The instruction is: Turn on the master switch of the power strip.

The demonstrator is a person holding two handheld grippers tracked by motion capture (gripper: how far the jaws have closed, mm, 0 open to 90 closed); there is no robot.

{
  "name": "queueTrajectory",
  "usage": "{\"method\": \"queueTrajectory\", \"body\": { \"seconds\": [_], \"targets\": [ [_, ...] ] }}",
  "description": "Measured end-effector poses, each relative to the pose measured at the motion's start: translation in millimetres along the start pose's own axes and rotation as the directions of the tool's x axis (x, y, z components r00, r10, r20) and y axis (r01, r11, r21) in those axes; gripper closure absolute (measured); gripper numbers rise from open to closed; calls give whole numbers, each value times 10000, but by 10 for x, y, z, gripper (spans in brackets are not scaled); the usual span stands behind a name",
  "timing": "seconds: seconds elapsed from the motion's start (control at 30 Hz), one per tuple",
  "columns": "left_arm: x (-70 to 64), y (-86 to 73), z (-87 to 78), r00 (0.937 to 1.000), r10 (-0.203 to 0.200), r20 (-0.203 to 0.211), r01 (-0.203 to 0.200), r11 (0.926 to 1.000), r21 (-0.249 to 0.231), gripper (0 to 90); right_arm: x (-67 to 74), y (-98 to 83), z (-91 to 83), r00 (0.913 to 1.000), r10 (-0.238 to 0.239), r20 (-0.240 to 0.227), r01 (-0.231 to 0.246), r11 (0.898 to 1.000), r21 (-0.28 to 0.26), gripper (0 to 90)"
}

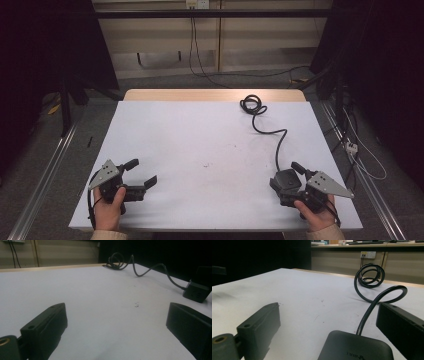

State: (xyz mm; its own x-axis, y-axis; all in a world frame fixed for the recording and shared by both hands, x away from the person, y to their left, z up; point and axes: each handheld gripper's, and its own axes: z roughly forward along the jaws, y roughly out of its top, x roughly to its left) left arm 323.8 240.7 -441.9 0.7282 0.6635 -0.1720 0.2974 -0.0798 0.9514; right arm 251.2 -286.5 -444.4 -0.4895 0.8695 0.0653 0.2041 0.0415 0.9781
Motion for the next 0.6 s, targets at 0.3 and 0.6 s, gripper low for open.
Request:
{"method": "queueTrajectory", "body": {
  "seconds": [0.3, 0.6],
  "targets": [
    [-2, 12, 3, 10000, -48, -84, 47, 10000, -30, 30, -18, 7, -7, 10000, -50, -24, 50, 9999, 112, 69],
    [11, 11, -3, 9997, -104, -200, 103, 9999, -73, 30, -45, 16, -12, 9999, -27, -170, 31, 9997, 245, 141]
  ]
}}
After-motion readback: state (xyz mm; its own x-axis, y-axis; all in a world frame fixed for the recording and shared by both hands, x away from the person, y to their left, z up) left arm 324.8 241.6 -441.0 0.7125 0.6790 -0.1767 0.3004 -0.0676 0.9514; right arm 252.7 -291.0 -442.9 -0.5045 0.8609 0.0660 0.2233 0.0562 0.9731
